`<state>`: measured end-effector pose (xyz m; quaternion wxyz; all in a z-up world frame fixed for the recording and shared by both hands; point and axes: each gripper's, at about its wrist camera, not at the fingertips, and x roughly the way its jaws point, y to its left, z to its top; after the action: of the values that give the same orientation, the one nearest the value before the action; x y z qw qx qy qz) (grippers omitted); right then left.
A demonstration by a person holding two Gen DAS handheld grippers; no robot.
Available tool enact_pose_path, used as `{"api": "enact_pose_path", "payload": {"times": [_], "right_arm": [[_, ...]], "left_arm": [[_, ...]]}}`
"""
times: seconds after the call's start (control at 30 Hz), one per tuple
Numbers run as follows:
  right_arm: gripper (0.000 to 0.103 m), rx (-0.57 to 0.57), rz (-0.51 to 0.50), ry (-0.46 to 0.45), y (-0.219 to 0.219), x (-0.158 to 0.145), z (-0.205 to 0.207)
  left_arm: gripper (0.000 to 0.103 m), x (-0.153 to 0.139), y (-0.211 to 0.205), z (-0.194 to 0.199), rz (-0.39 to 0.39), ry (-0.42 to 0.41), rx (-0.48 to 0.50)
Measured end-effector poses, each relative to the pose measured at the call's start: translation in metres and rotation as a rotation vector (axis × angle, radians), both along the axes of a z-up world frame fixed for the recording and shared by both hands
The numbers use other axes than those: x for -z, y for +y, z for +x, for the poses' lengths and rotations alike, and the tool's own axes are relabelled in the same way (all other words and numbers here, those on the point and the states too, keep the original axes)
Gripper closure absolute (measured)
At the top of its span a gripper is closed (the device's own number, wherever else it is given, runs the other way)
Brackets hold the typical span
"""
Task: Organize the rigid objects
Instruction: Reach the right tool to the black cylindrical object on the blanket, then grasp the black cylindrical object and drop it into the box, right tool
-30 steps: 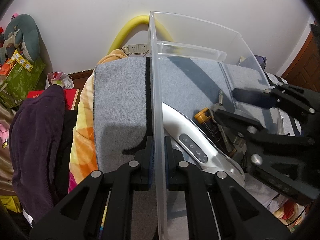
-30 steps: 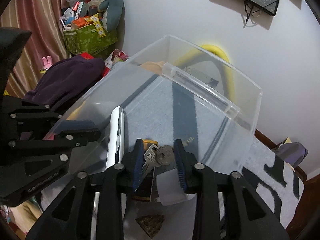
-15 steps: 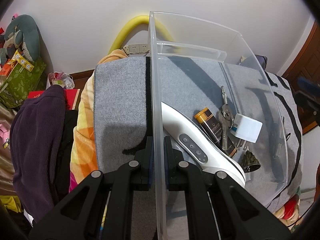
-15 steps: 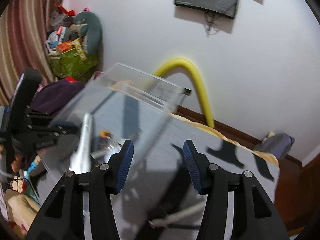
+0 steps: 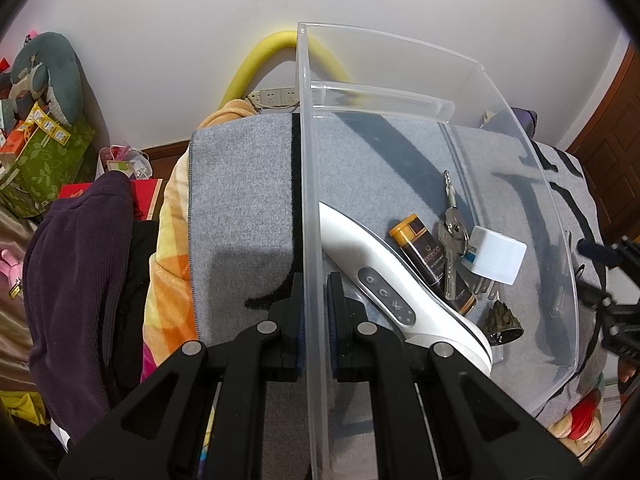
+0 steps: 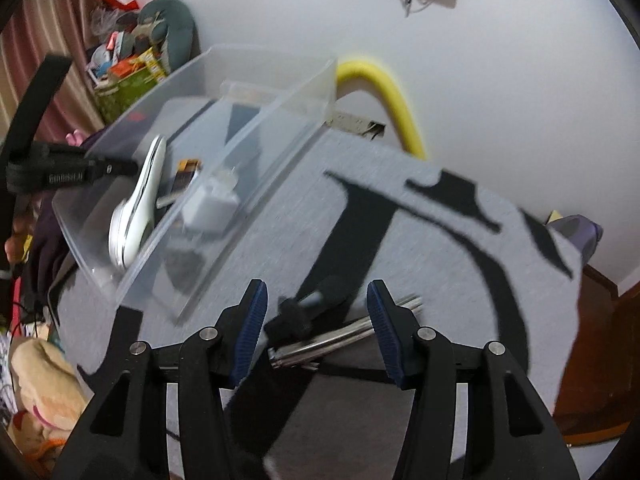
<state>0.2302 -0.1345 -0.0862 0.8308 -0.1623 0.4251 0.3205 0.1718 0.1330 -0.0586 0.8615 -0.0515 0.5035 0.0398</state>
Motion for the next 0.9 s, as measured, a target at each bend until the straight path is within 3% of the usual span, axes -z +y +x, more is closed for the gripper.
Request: {"api": "enact_pose_path", "payload": {"times": [0.3,0.43,0.53,0.7,0.9], "right_arm": [[0.052,-0.011,-0.066,0.032,0.017,0.033,0.005],[0.059,-0.009,-0.069,0.020,0.011,0.038,0.000],[0.068,-0.009,-0.052,0.030,0.005,0.036,-0.003],[0.068,-0.002,-0.029,0.014,0.001,0.028,-0.007],[0.068,-0.012,0.020,-0.060,0.004,-0.006,-0.010]], "left_arm": [[0.096,0.000,0.000,0.000,0.000,0.000,0.000],[0.096,0.000,0.000,0.000,0.000,0.000,0.000],[0.096,0.000,0.000,0.000,0.000,0.000,-0.001],[0.096,0.000,0.000,0.000,0.000,0.000,0.000],[0.096,0.000,0.000,0.000,-0.001,-0.001,-0.001]]}}
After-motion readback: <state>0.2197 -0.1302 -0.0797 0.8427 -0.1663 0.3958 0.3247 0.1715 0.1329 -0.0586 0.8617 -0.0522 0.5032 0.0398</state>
